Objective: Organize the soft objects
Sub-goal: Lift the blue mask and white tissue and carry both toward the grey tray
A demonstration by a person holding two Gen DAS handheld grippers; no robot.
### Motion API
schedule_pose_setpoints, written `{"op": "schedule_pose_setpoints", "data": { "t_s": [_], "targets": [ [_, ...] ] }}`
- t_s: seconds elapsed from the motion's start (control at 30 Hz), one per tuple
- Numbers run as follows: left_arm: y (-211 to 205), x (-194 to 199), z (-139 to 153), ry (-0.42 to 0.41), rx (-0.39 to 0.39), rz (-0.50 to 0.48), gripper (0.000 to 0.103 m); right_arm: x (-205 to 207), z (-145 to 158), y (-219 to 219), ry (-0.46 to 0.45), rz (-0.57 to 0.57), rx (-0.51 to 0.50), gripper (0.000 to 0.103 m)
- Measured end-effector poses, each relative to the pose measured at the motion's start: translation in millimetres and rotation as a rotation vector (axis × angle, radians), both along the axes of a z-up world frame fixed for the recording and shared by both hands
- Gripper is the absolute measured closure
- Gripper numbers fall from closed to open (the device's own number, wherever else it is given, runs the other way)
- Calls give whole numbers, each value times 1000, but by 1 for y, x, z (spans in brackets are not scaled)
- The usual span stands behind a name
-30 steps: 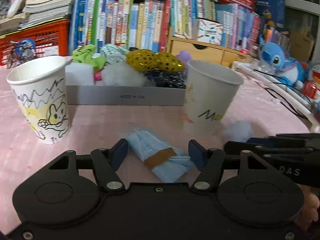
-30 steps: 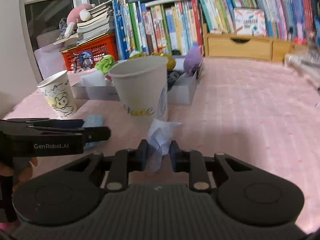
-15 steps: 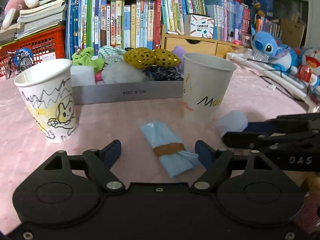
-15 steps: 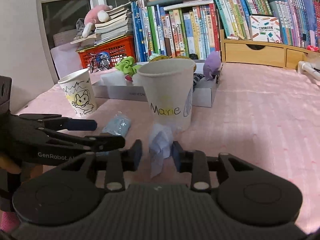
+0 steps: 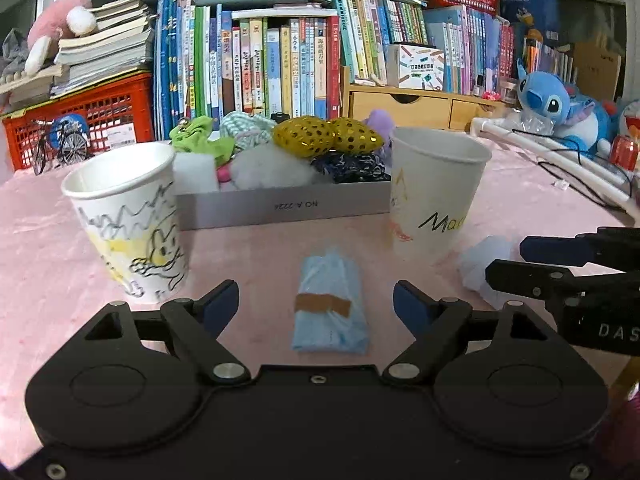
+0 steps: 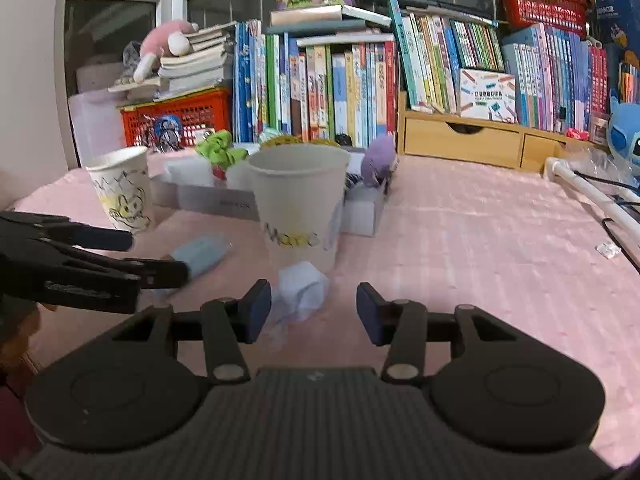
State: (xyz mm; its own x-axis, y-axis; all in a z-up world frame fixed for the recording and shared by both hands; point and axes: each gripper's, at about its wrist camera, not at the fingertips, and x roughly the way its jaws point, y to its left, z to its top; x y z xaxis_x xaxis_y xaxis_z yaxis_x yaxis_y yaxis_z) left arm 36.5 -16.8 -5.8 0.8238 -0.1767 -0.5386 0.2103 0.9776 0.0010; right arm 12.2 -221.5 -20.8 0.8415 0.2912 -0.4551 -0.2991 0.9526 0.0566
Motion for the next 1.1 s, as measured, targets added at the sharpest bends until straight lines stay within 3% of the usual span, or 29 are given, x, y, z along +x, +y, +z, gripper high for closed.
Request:
{"op": "schedule_pose_setpoints", "data": {
  "t_s": [0.13, 0.37, 0.53, 0.77, 1.1],
  "targets": [
    [-7, 4, -6, 2, 22, -7, 22, -1, -6, 10, -7, -25, -14, 40],
    [-11, 6, -14, 31, -6, -14, 29, 0, -15, 21, 4, -39, -18, 52],
    [-10, 5, -12, 20, -2, 2, 67, 2, -17, 21, 17, -57, -11, 69],
    [-7, 1, 0, 20, 0, -1, 69, -2, -11, 22, -2, -38, -24, 71],
    [13, -10, 61, -84, -52, -20, 70, -14, 27, 5, -81, -65, -39, 71]
  ]
}}
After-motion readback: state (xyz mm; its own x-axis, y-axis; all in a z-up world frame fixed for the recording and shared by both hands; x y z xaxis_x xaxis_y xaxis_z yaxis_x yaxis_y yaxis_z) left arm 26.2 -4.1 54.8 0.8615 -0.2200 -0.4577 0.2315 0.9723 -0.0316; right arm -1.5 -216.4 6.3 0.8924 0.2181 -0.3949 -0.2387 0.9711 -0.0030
